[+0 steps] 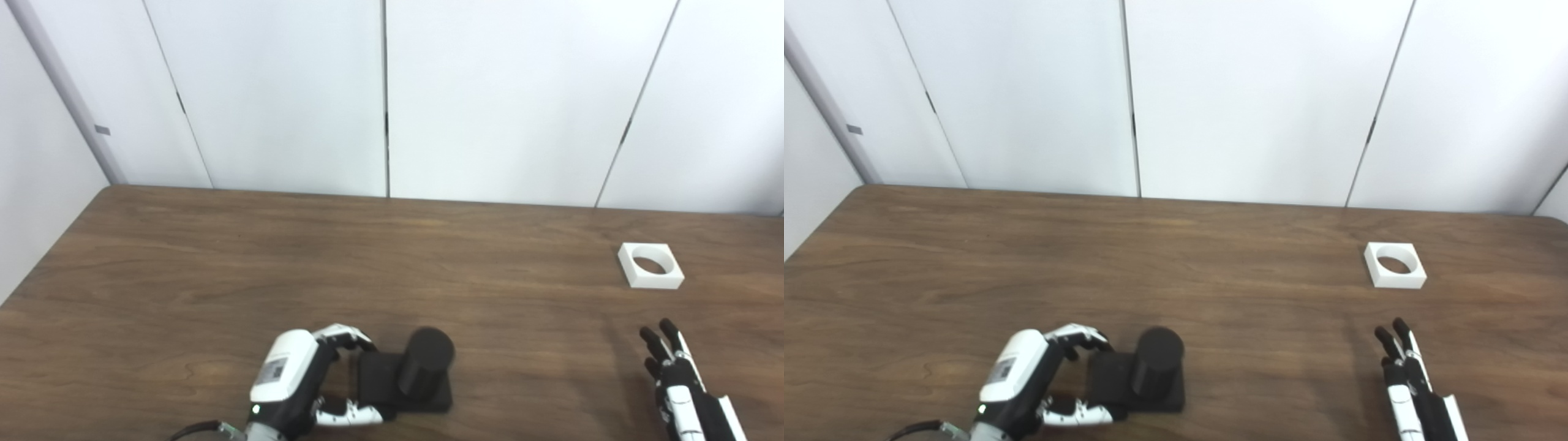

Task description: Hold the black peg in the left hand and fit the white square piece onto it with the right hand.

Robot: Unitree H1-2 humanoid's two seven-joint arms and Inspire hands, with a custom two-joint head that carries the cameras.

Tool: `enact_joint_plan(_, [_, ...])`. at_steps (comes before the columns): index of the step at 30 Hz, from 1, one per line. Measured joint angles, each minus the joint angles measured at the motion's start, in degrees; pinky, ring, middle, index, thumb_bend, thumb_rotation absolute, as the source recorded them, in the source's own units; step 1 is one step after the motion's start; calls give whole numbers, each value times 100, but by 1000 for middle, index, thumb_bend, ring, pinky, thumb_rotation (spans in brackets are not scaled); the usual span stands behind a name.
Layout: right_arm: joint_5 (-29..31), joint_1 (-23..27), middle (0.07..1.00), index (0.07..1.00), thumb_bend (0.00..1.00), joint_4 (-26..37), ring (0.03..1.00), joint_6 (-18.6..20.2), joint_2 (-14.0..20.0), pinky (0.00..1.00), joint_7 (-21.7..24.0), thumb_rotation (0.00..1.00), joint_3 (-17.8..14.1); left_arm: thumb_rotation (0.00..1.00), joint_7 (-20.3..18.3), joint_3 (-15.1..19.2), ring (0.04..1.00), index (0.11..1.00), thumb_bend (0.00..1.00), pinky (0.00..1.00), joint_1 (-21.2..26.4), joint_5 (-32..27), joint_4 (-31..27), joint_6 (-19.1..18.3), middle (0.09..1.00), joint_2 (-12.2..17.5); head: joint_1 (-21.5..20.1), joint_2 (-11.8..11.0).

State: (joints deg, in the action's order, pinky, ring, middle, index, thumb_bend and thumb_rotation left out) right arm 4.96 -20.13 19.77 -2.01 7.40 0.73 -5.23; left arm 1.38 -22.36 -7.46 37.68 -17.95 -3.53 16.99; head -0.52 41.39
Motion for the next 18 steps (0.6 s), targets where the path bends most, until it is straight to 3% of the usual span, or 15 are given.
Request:
enact_joint_plan(10, [-242,0,916,982,506,85,981,159,-1,1000,-136,890,157,50,-97,-454,766,486,519,680,69,101,281,681,721,5,-308,185])
enact_joint_plan(18, [-414,4,903,963,542,175,983,244,0,1000,-258,905,226,51,-51,-668,746,486,522,769,75,1100,434,852,708,-70,-378,246])
